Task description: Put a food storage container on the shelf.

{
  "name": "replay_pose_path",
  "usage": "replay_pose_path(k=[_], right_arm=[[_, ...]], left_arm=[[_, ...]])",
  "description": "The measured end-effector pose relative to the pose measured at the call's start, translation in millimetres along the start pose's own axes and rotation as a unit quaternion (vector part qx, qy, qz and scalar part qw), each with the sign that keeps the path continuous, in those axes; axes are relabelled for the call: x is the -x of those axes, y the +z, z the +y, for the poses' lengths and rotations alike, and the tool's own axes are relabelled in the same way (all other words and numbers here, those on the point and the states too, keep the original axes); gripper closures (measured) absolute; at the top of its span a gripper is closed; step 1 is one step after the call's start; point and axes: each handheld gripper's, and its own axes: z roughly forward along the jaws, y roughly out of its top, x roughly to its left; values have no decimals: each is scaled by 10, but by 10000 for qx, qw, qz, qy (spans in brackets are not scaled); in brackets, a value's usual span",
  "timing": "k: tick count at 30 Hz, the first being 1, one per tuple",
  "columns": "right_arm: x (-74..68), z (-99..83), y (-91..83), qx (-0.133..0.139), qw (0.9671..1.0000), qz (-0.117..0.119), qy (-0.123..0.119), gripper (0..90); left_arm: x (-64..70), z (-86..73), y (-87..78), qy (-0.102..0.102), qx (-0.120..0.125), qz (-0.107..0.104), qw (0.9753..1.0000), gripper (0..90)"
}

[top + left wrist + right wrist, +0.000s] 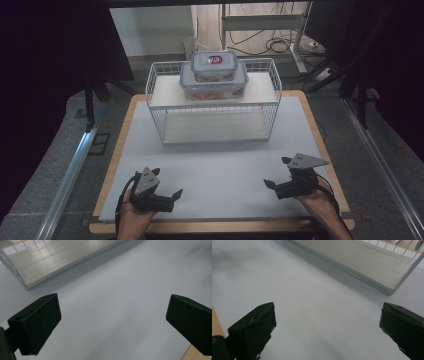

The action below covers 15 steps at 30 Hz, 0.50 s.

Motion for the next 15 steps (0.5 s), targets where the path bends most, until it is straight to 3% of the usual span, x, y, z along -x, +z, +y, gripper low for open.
replay_pose_path(k=[8,15], right_arm=[[21,-143,14,-145,9999,-14,41,4],[20,-285,108,-512,9984,-156,-171,6]], left_arm=[[9,-82,21,26,-96,104,9999,0],[45,-129,105,109,-257,107,9996,0]])
